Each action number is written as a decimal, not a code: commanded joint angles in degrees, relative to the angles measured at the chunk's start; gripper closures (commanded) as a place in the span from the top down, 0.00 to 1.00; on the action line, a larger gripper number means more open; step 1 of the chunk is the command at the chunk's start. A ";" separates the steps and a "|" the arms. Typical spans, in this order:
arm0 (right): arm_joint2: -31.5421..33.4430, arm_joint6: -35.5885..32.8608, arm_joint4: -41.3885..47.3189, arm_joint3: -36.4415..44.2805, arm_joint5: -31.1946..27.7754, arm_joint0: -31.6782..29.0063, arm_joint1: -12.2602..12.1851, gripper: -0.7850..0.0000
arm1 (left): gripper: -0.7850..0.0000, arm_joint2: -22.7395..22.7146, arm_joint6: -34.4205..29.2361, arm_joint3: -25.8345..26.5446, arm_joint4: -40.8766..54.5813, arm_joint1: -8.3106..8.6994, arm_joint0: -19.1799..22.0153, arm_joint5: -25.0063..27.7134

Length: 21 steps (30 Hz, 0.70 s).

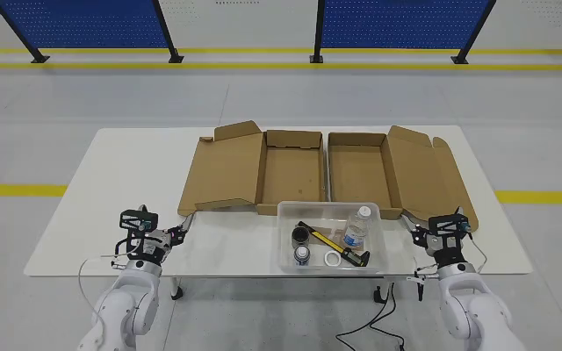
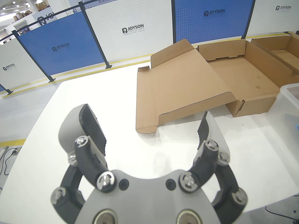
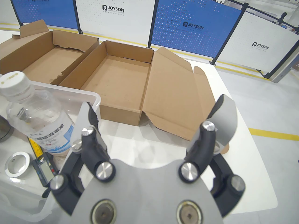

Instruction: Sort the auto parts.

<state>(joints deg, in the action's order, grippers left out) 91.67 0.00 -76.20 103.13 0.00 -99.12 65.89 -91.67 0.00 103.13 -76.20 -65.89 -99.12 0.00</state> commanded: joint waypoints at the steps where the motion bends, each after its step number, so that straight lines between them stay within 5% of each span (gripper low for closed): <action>1: 0.00 0.00 0.00 0.00 0.00 0.00 0.00 1.00 | 1.00 0.00 0.00 0.00 0.00 0.00 0.00 0.00; 14: 0.00 0.00 0.00 0.00 0.00 0.00 0.00 1.00 | 1.00 1.00 -0.82 1.36 0.89 -0.21 1.44 0.38; 21: 0.00 0.00 0.00 0.00 0.00 0.00 0.00 1.00 | 1.00 5.26 -12.71 9.01 12.17 -0.98 6.44 2.26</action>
<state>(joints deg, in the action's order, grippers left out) 91.67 0.00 -76.20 103.13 0.00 -99.12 65.89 -87.07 -9.43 110.37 -67.48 -66.80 -93.79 2.20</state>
